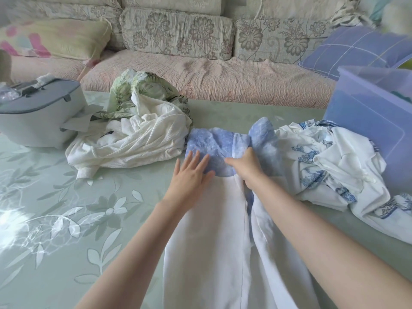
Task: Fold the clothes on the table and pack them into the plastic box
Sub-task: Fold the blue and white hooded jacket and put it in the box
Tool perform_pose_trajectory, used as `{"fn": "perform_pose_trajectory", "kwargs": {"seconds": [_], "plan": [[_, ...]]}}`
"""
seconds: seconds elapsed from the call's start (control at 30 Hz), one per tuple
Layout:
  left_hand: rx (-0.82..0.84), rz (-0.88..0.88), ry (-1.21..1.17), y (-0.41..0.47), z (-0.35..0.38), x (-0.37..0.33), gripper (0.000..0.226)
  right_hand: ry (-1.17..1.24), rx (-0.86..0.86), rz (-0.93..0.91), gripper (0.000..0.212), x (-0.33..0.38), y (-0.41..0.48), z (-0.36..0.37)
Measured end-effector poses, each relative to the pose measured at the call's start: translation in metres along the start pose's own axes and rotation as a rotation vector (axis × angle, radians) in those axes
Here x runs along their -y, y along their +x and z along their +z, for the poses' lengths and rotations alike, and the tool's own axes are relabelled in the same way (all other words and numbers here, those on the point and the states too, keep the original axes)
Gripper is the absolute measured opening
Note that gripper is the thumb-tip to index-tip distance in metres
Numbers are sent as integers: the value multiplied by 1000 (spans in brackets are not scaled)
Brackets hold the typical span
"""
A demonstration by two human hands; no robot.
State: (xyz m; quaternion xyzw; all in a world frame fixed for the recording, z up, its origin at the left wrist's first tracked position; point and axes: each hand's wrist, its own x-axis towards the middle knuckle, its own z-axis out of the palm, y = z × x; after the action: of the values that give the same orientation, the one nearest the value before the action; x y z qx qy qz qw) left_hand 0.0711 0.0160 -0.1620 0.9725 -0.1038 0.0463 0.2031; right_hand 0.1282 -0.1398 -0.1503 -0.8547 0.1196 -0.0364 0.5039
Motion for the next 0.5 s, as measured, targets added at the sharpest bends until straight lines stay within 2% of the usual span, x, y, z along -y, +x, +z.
{"fn": "perform_pose_trajectory", "kwargs": {"seconds": [0.07,0.13,0.17,0.23,0.27,0.3,0.37,0.4,0.43,0.5], "plan": [[107,-44,32,-1,8,-4,59,19,34,-11,54,4,0,4],[97,-89,17,0,12,-6,61,81,106,-14,48,7,-2,11],[8,-117,-67,1,9,-6,60,158,151,-11,44,9,-3,13],[-286,-200,-321,4,-2,-3,50,313,223,6,42,11,-1,16],[-393,-260,-416,6,-8,2,45,384,241,36,48,12,0,15],[-422,-327,-471,7,-13,9,42,436,254,88,62,14,2,15],[-318,-437,-495,9,-16,21,39,468,290,202,99,14,4,15],[-255,-464,-492,9,-15,24,38,468,297,232,99,13,5,16],[-225,-466,-487,9,-12,24,37,482,299,239,85,15,5,17],[-266,-426,-497,9,-10,22,39,564,342,244,49,23,4,19]]}}
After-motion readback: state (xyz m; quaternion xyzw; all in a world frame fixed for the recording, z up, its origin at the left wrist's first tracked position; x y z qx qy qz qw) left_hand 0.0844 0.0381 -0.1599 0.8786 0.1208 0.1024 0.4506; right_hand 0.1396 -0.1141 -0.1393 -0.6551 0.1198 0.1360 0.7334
